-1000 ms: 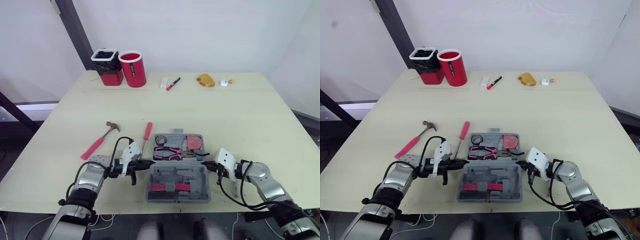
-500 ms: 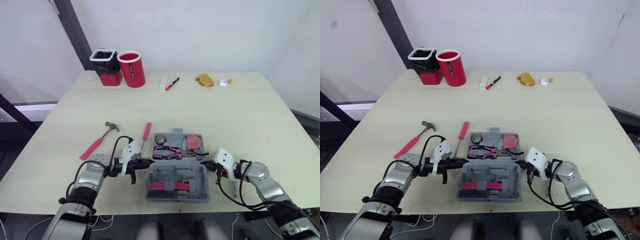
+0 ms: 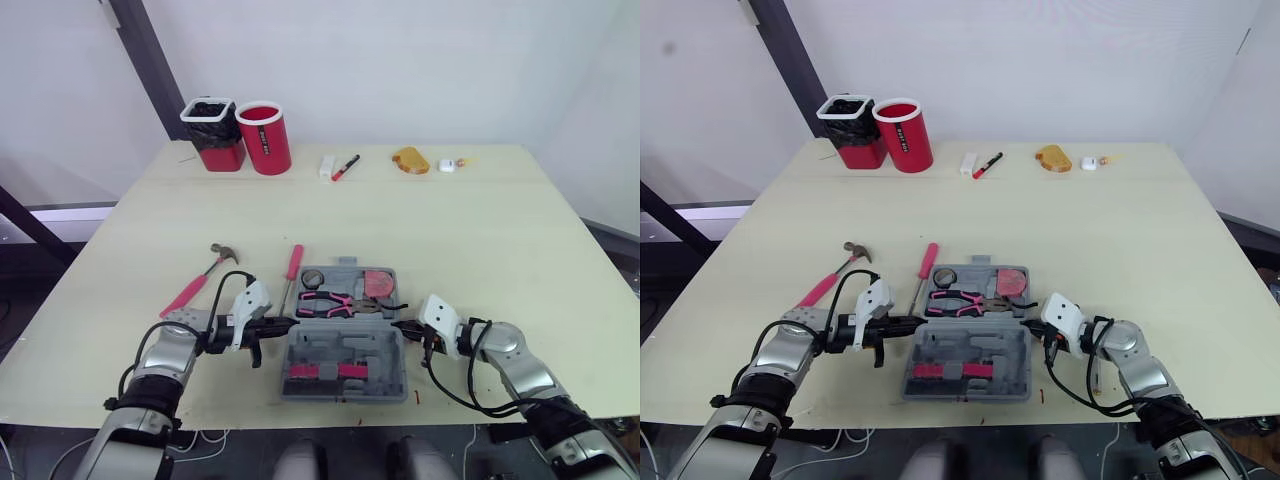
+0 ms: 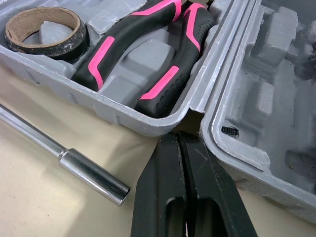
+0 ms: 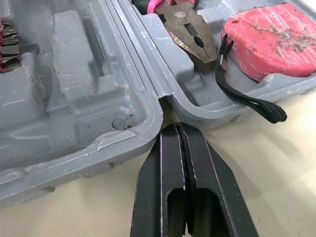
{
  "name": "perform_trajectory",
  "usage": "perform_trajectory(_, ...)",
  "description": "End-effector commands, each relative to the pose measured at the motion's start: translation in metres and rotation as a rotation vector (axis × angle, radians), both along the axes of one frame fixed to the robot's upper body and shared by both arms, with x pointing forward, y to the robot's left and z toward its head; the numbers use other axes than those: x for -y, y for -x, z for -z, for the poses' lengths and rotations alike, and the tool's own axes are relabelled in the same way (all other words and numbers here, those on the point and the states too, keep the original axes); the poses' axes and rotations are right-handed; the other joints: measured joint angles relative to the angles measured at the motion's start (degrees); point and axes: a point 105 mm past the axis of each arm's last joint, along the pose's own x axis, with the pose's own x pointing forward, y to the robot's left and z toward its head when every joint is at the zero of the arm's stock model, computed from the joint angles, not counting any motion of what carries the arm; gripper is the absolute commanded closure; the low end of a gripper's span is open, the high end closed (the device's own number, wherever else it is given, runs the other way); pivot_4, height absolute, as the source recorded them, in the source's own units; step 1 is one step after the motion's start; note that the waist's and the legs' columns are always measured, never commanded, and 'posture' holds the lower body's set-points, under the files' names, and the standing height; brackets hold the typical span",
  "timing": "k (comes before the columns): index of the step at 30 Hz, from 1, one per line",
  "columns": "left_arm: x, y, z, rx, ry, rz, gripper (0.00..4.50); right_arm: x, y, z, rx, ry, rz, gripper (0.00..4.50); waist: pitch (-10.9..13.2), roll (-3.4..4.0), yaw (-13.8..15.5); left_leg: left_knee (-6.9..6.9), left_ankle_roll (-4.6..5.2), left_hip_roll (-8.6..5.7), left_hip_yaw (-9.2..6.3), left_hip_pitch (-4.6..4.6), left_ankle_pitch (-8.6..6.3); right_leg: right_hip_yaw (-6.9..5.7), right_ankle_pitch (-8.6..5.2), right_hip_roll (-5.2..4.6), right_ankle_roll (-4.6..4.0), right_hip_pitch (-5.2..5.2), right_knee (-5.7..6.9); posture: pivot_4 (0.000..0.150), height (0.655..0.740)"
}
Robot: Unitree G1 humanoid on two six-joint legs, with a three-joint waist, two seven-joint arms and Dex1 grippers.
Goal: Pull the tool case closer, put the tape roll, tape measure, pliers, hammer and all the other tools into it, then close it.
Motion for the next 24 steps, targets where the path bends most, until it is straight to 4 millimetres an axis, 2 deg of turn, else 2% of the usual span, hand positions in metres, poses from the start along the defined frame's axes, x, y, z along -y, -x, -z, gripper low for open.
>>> perform_trajectory(1, 0.0128, 0.0010, -0.0099, 0.038, 0.031, 0.063, 4.42, -0.0112, -0.0046, -0.0201, 0.081, -0.039, -0.048, 4.49, 0.00, 0.00, 0.00, 0.00, 0.00, 0.00, 0.00, 0.00, 0.00, 0.00, 0.00, 0.00, 0.00, 0.00, 0.00, 0.150, 0.7400)
perform_trajectory(24, 0.0179, 0.0015, -0.0076, 0.025, 0.033, 0.082, 4.42, -0.0098, -0.0119, -0.0217, 0.110, -0.041, -0.010, 4.49, 0.00, 0.00, 0.00, 0.00, 0.00, 0.00, 0.01, 0.00, 0.00, 0.01, 0.00, 0.00, 0.00, 0.00, 0.00, 0.150, 0.7400)
